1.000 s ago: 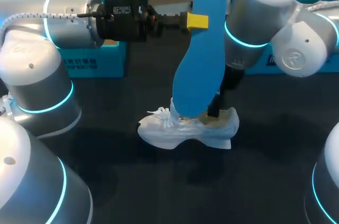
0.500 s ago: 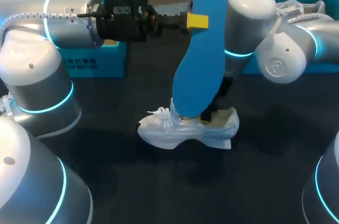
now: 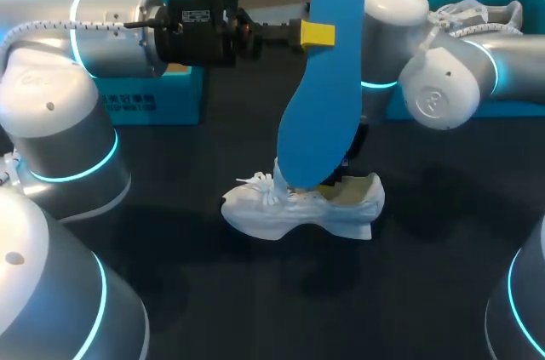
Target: Take the shoe out of the shoebox, open the shoe tongue, remove and reinsert the insole, then place the shoe into the shoebox
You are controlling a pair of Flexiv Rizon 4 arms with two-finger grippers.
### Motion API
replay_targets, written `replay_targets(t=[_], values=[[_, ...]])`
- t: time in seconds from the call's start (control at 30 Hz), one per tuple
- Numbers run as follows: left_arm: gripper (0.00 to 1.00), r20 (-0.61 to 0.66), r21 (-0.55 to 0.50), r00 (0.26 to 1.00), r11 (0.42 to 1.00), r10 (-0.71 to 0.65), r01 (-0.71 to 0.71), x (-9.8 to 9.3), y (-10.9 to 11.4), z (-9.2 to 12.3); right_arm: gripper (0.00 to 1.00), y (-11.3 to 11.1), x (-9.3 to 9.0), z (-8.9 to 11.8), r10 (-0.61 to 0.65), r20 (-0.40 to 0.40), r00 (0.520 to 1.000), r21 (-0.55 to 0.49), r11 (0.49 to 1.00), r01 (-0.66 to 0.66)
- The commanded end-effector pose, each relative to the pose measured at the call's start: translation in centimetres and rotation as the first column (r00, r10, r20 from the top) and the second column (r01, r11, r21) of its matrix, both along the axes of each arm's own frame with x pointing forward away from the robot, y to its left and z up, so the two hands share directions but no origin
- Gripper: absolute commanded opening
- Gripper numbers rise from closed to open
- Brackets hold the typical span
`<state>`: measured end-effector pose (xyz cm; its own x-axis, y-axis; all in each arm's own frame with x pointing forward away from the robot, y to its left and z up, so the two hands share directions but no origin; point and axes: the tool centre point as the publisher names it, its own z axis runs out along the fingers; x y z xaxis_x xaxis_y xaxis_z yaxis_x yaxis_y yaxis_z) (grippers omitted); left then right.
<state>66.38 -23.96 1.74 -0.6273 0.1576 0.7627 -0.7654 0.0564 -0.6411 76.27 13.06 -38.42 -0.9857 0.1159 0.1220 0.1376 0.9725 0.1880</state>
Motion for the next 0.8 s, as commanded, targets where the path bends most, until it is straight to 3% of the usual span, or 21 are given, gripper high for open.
replay_targets(t=[0.03,0.4,0.63,0.7,0.8], values=[[0.0,0.0,0.0,1.0,1.0,0.001,-0.001,-0.1,0.0,-0.1,0.0,-0.5,0.2,0.5,-0.055,-0.095,0.994,0.022,0.998,0.057],[0.0,0.0,0.0,1.0,1.0,0.001,-0.001,-0.1,0.0,-0.1,0.0,-0.9,-0.5,3.4,-0.277,-0.247,0.929,0.058,0.952,0.299],[0.0,0.0,0.0,1.0,1.0,0.001,-0.001,-0.1,0.0,-0.1,0.0,-0.6,-1.8,3.5,-0.564,-0.267,0.781,0.146,0.778,0.611],[0.0,0.0,0.0,1.0,1.0,0.001,-0.001,-0.1,0.0,-0.1,0.0,-0.6,-2.2,3.6,-0.641,-0.274,0.717,0.147,0.709,0.69],[0.0,0.0,0.0,1.0,1.0,0.001,-0.001,-0.1,0.0,-0.1,0.0,-0.4,-2.5,3.9,-0.707,-0.289,0.646,0.092,0.651,0.754]])
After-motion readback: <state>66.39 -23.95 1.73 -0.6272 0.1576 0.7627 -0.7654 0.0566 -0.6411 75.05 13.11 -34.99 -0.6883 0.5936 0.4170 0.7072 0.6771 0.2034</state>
